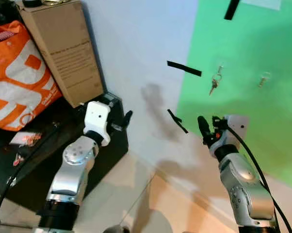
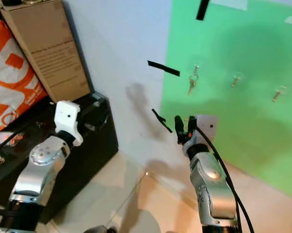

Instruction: Hang keys on a hook

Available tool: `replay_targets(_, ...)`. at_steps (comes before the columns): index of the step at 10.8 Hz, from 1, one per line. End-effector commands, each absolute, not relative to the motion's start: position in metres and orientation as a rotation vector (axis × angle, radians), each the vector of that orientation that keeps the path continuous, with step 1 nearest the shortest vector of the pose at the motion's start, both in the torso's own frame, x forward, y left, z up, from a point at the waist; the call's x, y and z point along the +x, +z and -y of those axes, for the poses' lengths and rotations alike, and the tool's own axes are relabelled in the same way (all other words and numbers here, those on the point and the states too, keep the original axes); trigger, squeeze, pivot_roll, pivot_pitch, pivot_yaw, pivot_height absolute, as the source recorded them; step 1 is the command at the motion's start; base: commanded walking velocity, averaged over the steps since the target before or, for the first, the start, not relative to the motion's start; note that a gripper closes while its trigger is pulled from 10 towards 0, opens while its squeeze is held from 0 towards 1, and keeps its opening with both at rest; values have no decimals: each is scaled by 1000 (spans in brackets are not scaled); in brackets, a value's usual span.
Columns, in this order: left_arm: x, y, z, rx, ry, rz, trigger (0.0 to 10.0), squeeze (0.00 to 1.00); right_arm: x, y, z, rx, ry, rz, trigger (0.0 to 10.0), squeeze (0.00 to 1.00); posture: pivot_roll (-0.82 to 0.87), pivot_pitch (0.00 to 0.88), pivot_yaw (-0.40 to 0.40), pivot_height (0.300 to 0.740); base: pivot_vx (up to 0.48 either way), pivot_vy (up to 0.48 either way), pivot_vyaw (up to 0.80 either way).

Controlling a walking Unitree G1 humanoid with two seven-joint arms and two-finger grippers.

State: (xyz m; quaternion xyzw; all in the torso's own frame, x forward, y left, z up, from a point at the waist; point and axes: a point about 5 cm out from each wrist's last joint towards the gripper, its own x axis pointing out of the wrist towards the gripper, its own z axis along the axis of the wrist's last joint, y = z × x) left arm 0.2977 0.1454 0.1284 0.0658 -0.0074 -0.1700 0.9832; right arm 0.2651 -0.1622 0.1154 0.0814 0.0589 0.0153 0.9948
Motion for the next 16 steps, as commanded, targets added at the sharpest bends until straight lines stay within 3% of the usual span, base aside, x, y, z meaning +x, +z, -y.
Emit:
replay_targets(1,296,120,-152,157,-282,-11,10000,647,265,120,162,163,9,-94,10000,1000,-85,0,65,740,0,0,800)
replay_targets(2,297,118,-153,163,-271,-26,10000,631,264,119,162,168,2,-99,10000,1000,-85,0,65,740,0,0,800)
replay_targets(3,298,118,-152,157,-278,-37,10000,498,264,119,162,163,-11,-98,10000,1000,-88,0,74,740,0,0,800)
replay_targets(4,301,120,-153,169,-277,-29,10000,486,266,120,162,153,-11,-92,10000,1000,-85,0,73,740,0,0,800)
replay_targets(8,302,118,-153,172,-302,-43,10000,494,267,123,157,197,42,-54,10000,1000,-83,0,70,740,0,0,781)
replay_targets(10,300,117,-153,167,-309,-46,10000,498,267,122,154,134,70,-64,10000,1000,-74,0,53,740,0,0,688)
replay_targets(16,296,116,-154,153,-317,-54,10000,518,265,109,153,115,51,-118,10000,1000,-49,0,36,740,243,0,0)
